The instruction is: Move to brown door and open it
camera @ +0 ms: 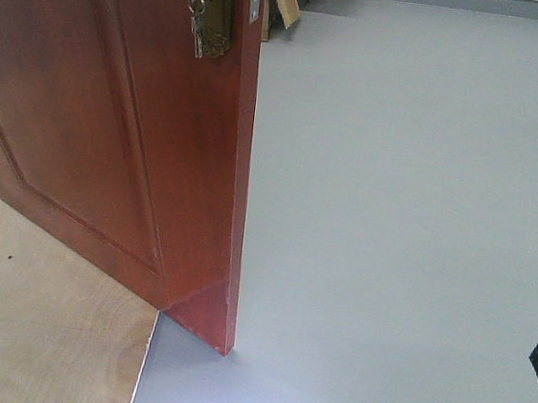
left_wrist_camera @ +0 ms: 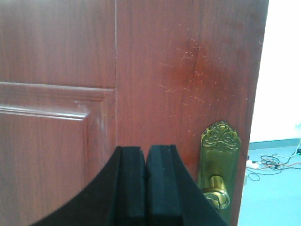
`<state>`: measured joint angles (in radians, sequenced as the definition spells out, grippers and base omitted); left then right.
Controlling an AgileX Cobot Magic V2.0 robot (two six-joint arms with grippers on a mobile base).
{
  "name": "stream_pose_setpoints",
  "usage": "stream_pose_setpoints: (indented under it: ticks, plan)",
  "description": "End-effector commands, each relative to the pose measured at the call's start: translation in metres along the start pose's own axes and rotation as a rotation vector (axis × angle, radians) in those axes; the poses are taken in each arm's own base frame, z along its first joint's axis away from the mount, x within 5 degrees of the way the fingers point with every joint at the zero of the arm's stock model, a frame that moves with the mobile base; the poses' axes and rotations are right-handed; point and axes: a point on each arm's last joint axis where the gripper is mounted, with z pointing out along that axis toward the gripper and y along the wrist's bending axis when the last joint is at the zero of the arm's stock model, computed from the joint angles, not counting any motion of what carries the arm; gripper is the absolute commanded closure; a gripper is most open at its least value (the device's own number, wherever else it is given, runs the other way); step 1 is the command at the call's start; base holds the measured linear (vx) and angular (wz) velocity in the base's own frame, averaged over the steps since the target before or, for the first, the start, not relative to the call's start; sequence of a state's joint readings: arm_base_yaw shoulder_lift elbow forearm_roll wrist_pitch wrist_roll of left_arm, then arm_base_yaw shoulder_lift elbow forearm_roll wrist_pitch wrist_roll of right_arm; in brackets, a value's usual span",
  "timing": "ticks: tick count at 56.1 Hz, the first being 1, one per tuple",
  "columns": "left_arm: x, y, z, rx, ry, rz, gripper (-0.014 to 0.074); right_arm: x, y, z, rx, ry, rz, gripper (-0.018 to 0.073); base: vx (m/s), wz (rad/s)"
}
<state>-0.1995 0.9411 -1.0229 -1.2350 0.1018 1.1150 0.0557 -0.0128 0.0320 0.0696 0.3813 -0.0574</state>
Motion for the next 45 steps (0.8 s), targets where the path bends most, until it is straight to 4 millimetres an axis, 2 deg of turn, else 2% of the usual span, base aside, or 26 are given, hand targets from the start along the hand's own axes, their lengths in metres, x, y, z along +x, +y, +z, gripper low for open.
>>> stream_pose_setpoints:
  ticks: [1, 45]
  plan:
    - [-0.0156, -0.0011, -0.0043, -0.014, -0.059, -0.006, 0.0600, -0.0061, -0.0007, -0.0002, 0.009, -0.079, -0.015, 0.0559, 0.00, 0.00]
    - [-0.0159, -0.0011, -0.0046, -0.014, -0.059, -0.006, 0.0600, -0.0065, -0.0007, -0.0003, 0.009, -0.083, -0.015, 0.0559, 0.00, 0.00]
